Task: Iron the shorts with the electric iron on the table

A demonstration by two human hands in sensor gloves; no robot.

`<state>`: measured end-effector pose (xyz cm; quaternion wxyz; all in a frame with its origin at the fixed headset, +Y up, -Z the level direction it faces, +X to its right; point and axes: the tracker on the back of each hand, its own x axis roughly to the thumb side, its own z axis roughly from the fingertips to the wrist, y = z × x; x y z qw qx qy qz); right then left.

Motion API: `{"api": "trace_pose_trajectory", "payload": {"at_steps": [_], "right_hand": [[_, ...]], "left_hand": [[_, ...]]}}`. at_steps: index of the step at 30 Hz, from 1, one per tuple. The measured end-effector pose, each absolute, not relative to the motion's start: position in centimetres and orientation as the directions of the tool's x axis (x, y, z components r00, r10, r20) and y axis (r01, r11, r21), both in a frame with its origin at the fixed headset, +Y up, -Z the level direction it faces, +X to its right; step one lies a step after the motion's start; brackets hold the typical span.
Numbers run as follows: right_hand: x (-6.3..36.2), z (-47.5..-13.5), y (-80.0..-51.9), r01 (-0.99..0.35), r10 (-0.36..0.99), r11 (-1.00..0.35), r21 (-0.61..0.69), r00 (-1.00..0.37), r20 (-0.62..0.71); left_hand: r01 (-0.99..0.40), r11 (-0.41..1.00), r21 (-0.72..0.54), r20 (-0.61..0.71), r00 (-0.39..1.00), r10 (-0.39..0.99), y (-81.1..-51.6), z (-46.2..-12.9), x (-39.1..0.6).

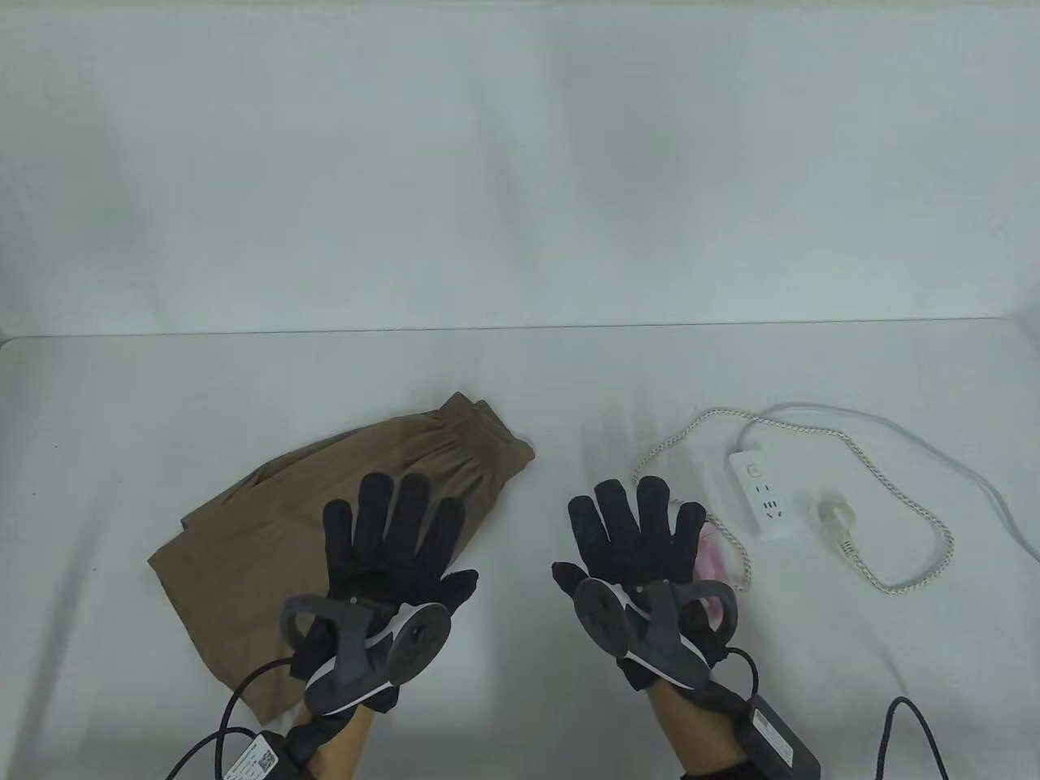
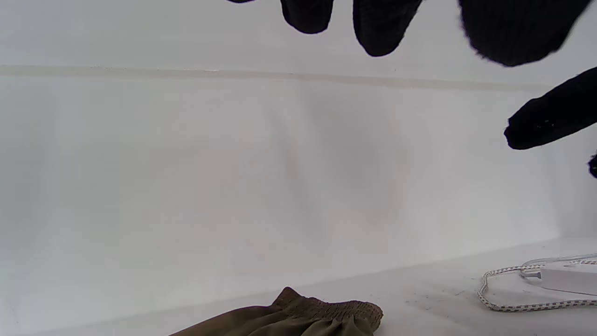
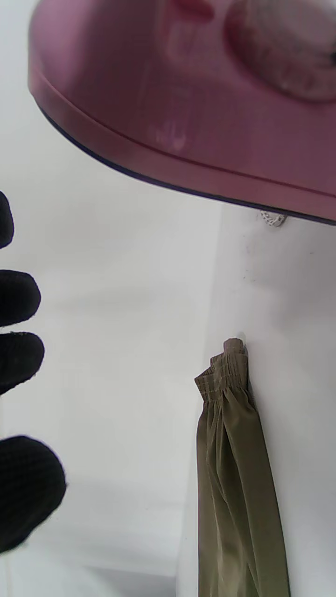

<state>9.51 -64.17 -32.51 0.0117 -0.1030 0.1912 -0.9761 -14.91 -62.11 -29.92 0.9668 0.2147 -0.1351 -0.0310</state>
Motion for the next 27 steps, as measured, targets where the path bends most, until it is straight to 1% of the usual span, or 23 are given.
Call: {"api": "trace_pose_trajectory", "payload": {"at_steps": [13, 18, 22, 25, 27], "right_hand": [[9.5, -32.6, -64.2, -0.023, -0.059, -0.933, -0.359, -0.975, 0.216], [9.6, -32.7, -63.9, -0.034, -0.044, -0.947, -0.318, -0.971, 0.237], [10.2, -32.8, -63.2, -0.056, -0.017, -0.958, -0.283, -0.968, 0.249], [11.0, -33.0, -62.4, -0.067, 0.013, -0.977, -0.204, -0.967, 0.256], [11.6, -33.3, -62.2, -0.063, 0.015, -0.982, -0.177, -0.966, 0.260]], "left_hand": [[0.007, 0.912, 0.411, 0.247, 0.962, -0.119, -62.1, -29.9, -14.9], [0.004, 0.919, 0.393, 0.250, 0.962, -0.111, -62.2, -30.0, -14.9], [0.003, 0.924, 0.382, 0.255, 0.961, -0.109, -62.2, -30.0, -14.9], [0.002, 0.926, 0.379, 0.260, 0.959, -0.109, -62.2, -30.0, -14.8], [0.001, 0.926, 0.377, 0.262, 0.959, -0.108, -62.2, -30.0, -14.8]]}}
